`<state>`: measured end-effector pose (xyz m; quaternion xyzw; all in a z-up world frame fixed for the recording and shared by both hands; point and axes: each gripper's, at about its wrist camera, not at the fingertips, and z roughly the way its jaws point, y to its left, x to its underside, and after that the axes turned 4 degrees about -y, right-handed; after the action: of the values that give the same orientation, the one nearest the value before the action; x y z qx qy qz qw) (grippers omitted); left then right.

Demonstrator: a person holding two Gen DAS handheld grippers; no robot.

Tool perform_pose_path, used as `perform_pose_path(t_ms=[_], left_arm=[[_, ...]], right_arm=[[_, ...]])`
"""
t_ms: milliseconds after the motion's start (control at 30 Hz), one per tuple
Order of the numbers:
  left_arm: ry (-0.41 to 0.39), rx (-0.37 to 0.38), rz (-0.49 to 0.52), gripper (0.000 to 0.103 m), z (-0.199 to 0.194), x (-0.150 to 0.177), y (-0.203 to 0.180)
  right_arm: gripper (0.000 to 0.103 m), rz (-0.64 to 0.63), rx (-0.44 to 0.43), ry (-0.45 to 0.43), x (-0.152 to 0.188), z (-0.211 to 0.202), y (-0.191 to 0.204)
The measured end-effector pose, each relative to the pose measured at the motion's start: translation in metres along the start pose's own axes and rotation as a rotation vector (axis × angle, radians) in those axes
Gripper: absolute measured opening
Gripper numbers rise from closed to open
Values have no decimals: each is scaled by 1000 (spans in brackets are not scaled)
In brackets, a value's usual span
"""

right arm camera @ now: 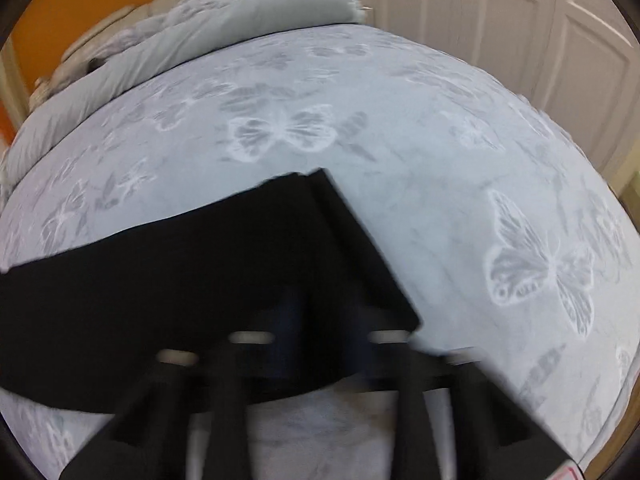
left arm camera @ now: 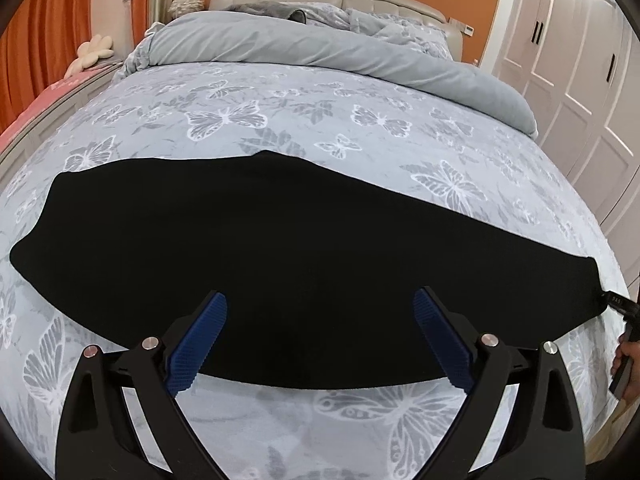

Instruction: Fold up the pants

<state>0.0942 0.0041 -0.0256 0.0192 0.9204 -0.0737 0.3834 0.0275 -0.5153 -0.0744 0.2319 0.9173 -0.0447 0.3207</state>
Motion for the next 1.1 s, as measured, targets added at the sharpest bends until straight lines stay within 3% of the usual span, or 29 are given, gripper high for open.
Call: perform_pose_path(t_ms=[100,167,200,267,367,400,433,600,667,767,800,867,933,1000,1033,1100], left_arm=[[-4,-3,2,93,0,-1,-1],[-7,1,-5,93,-1,-1,1],[-5,0,-6,93,-1,-1,1],[0,1,-6,93,0,0,1],[20,7,-13,94,4,1,1],[30,13,-18,94,6,2,1],[37,19,-21,94,8,3,1],[48,0,-36,94,9,4,7],[49,-4,-64,94,8,2,15],[39,-14,-155,94,1,-6,45],[35,-20,-175,94,-1,-8,53],[14,-75,-208,94,-8,-13,81],[-10,-167,-215,94,-16,-19,108],[-25,-221,-235,94,-20,-21,132],[-25,-245,-249,94,-21,-22,147],[-7,-301,-261,94,-19,-20,172]], right_arm=[[6,-30,47,-138,-14,-33,5],[5,7,66,-164,-18,-37,-9],[5,33,98,-106,-14,-20,-23],[7,62,82,19,-1,14,-35],[24,20,109,-25,-6,1,-24],[39,39,99,-60,-9,-12,-20],[44,51,101,-94,-10,-23,-16],[44,-7,-6,-157,-11,-62,34],[42,-51,-72,-138,-8,-64,62],[30,-135,-156,-65,-3,-45,104],[30,-175,-129,-37,1,-29,110],[30,-185,23,50,5,11,94],[24,-49,-38,36,-2,13,67],[23,-8,107,-16,-15,-8,64],[23,-14,89,-60,-19,-21,72],[23,-57,-43,-106,-22,-46,112]])
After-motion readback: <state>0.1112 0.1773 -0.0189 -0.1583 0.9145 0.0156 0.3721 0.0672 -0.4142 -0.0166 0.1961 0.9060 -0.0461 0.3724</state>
